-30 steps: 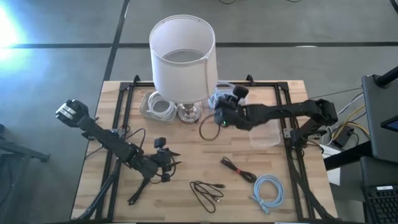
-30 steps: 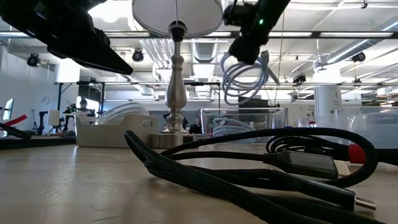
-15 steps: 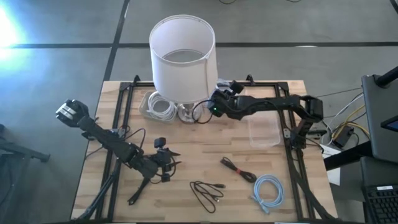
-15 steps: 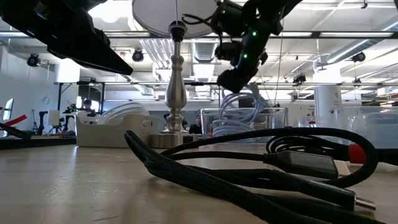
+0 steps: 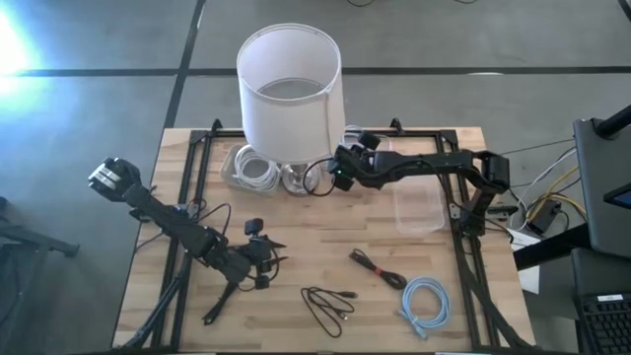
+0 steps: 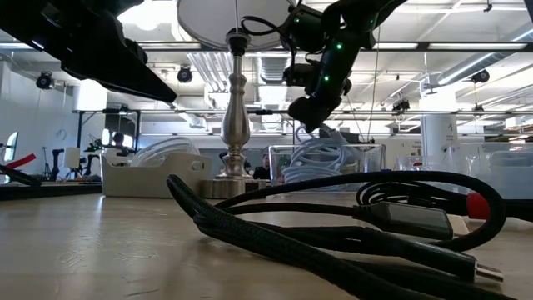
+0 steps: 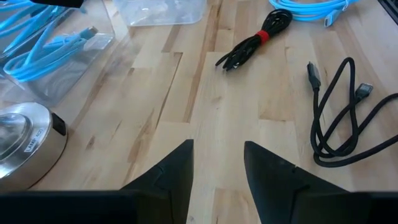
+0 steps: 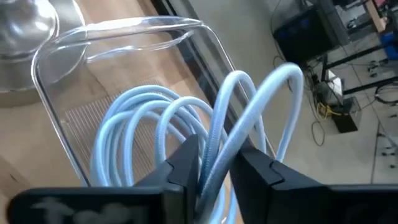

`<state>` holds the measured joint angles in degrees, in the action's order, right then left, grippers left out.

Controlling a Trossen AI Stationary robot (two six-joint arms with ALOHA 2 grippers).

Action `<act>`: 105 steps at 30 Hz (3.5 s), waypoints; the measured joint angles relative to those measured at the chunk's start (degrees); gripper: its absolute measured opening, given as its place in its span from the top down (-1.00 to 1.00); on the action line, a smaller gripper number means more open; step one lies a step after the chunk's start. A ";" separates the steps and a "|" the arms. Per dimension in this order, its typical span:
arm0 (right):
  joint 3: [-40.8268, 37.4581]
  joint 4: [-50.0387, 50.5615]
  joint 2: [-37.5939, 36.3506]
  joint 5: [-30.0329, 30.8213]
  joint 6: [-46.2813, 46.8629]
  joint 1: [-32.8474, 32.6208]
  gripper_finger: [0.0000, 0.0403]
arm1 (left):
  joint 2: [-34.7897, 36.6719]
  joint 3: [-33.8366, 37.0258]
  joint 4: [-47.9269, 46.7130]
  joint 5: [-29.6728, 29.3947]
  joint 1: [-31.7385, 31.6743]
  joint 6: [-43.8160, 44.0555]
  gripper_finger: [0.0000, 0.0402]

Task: Pick & Place USB Port
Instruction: Put the left blue HDMI cable into the left transparent bin, then put the blue HDMI cable into the left transparent bin

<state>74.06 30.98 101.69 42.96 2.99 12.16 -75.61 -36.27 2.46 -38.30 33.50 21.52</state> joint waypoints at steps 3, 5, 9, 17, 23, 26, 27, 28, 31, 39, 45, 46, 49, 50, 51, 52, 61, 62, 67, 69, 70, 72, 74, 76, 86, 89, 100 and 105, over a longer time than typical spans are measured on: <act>0.22 0.43 -0.09 -0.01 -0.40 0.00 0.47 | 0.00 0.00 0.01 0.00 0.04 0.14 0.28; 0.54 1.66 -0.63 -0.28 -0.40 -0.18 0.40 | 0.00 0.00 0.02 0.00 0.04 0.17 0.28; 1.28 4.43 -2.76 -2.77 -0.42 -1.23 0.33 | 0.00 0.00 0.02 0.00 0.02 0.49 0.28; 1.60 6.19 -7.35 -4.07 -0.42 -3.19 0.30 | 0.00 -0.02 0.01 0.00 0.02 1.11 0.28; 1.36 6.05 -7.19 -1.63 1.35 -1.92 0.39 | 0.00 -0.02 0.01 0.04 0.02 1.16 0.28; 1.03 5.97 -5.98 2.29 3.49 0.15 0.47 | 0.00 -0.02 0.02 0.07 0.00 1.18 0.28; 0.97 5.71 -5.52 1.86 4.43 0.90 0.50 | 0.00 -0.02 0.02 0.08 0.00 1.20 0.28; 0.96 5.33 -4.98 0.58 5.12 1.69 0.54 | 0.00 -0.02 0.00 0.08 -0.02 1.20 0.28; 0.96 4.23 -2.64 -5.89 5.87 3.87 0.68 | 0.00 -0.02 0.04 0.12 0.00 1.22 0.28; 1.31 3.40 0.50 -17.10 2.20 4.57 0.95 | 0.00 -0.02 -0.45 0.15 0.00 1.22 0.28; 1.31 2.20 0.50 -25.21 -2.80 5.01 0.96 | -0.02 -0.02 -1.01 0.15 0.00 1.50 0.28; 1.31 2.23 0.50 -25.46 -2.82 5.01 0.96 | -0.02 -0.02 -1.00 0.15 0.00 1.60 0.28; 1.31 2.20 0.48 -30.64 -4.46 5.05 0.96 | -0.01 -0.02 -1.01 0.15 0.00 1.70 0.28; 1.31 2.14 0.48 -33.22 -5.42 5.07 0.96 | -0.02 -0.02 -1.01 0.15 0.00 1.70 0.28; 1.31 2.10 0.44 -36.11 -6.37 5.09 0.96 | -0.02 -0.02 -1.01 0.15 0.00 1.70 0.28; 1.31 2.00 0.40 -37.86 -7.48 5.05 0.96 | -0.02 -0.02 -1.01 0.15 0.00 1.70 0.28; 1.31 0.74 0.07 -25.15 -6.11 5.09 0.96 | -0.02 -0.02 -1.02 0.15 0.00 1.70 0.28; 1.31 0.75 0.02 -23.93 -5.76 5.14 0.96 | -0.01 -0.02 -1.01 0.15 0.01 1.70 0.28; 1.48 1.80 -1.37 -23.72 -4.87 4.51 0.96 | -0.02 -0.02 -1.05 0.15 0.02 1.68 0.28; 1.70 1.86 -2.55 -23.93 -4.57 3.64 0.96 | -0.02 -0.02 -1.10 0.15 0.02 1.68 0.28; 1.83 2.19 -3.16 -24.10 -4.31 3.18 0.96 | -0.02 -0.02 -1.14 0.15 0.02 1.68 0.28; 2.45 3.79 -4.26 -24.56 -4.04 2.25 0.96 | -0.02 -0.02 -1.18 0.15 0.02 1.68 0.28; 3.07 5.77 -5.55 -24.55 -2.96 1.44 0.96 | -0.02 -0.02 -1.18 0.15 0.02 1.68 0.28; 3.59 8.02 -6.63 -24.53 -0.55 0.43 0.96 | -0.02 -0.02 -1.20 0.15 0.02 1.68 0.28; 4.18 18.82 -10.41 -24.66 6.94 -9.39 0.96 | -0.02 -0.02 -1.25 0.12 0.00 1.05 0.28; 4.18 20.17 -11.01 -24.78 10.01 -13.44 0.96 | -0.02 -0.02 -1.25 0.11 0.00 1.03 0.28; 4.19 24.58 -11.63 -25.16 24.95 -28.02 0.96 | -0.02 -0.02 -1.20 0.12 0.00 1.13 0.28; 4.18 24.54 -11.63 -26.85 38.15 -34.95 0.96 | -0.02 -0.02 -1.20 0.11 0.00 1.16 0.28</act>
<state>78.24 55.52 90.06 16.11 41.14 -22.78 -75.64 -36.29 1.26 -38.20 33.50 22.68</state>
